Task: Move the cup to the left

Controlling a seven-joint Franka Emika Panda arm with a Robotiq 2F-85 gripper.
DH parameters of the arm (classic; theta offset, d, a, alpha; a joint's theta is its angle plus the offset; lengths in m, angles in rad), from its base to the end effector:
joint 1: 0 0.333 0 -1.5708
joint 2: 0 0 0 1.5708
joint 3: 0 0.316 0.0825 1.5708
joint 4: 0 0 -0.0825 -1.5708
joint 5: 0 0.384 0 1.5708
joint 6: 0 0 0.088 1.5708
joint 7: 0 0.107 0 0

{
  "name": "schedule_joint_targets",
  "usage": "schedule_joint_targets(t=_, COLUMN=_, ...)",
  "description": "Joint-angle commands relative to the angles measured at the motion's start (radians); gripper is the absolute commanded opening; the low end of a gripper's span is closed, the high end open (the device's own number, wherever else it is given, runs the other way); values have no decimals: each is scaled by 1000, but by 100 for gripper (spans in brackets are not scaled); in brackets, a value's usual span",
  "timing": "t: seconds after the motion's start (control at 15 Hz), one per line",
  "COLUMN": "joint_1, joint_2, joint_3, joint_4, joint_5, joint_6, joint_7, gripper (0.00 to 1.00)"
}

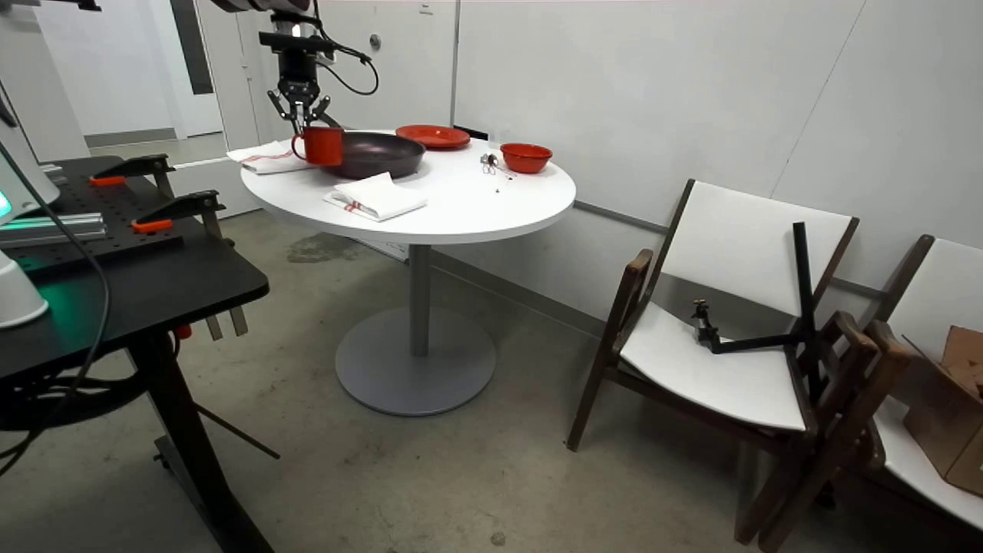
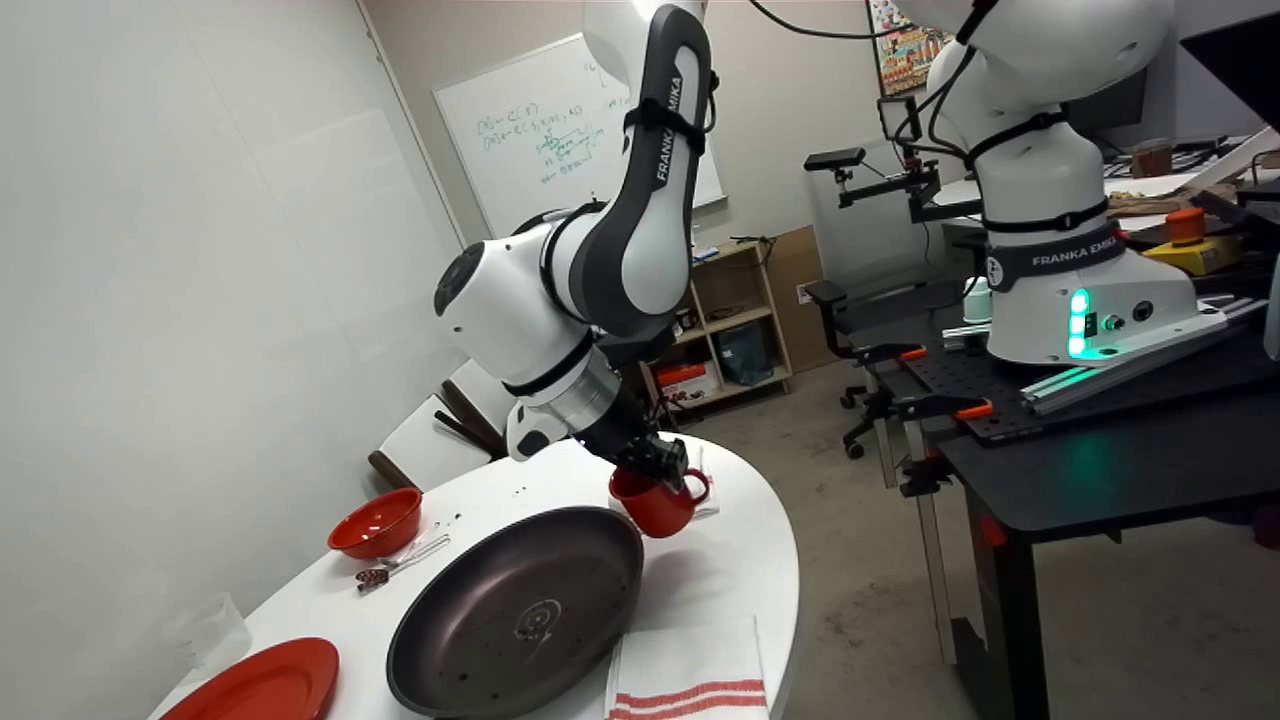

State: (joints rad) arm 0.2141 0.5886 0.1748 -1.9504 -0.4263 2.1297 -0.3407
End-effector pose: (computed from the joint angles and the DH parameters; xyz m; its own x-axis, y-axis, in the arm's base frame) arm 0.5360 0.2008 0.1526 0.4762 0.7714 -0.4222 0.8526 -0.5224 0.0071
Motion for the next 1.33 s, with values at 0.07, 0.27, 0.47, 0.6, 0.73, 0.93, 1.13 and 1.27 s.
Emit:
schedule_joint_targets(t=0.07, joint_1=34, joint_2=15, joint_3=43, joint_4=-4, joint_5=15, joint_6=39, joint_7=-6, gripper=3)
schedule_joint_targets(t=0.27, joint_1=65, joint_2=-8, joint_3=76, joint_4=-20, joint_5=18, joint_6=49, joint_7=-1, gripper=3)
schedule_joint_targets(t=0.47, joint_1=102, joint_2=-8, joint_3=88, joint_4=-3, joint_5=1, joint_6=59, joint_7=8, gripper=3)
schedule_joint_targets(t=0.6, joint_1=120, joint_2=-4, joint_3=91, joint_4=14, joint_5=-2, joint_6=68, joint_7=3, gripper=3)
schedule_joint_targets(t=0.73, joint_1=132, joint_2=17, joint_3=93, joint_4=58, joint_5=2, joint_6=76, joint_7=-9, gripper=3)
schedule_joint_targets(t=0.93, joint_1=152, joint_2=67, joint_3=89, joint_4=162, joint_5=3, joint_6=59, joint_7=-25, gripper=3)
schedule_joint_targets(t=1.13, joint_1=161, joint_2=122, joint_3=92, joint_4=271, joint_5=15, joint_6=43, joint_7=-56, gripper=3)
schedule_joint_targets(t=1.27, joint_1=167, joint_2=168, joint_3=92, joint_4=347, joint_5=22, joint_6=29, joint_7=-79, gripper=3)
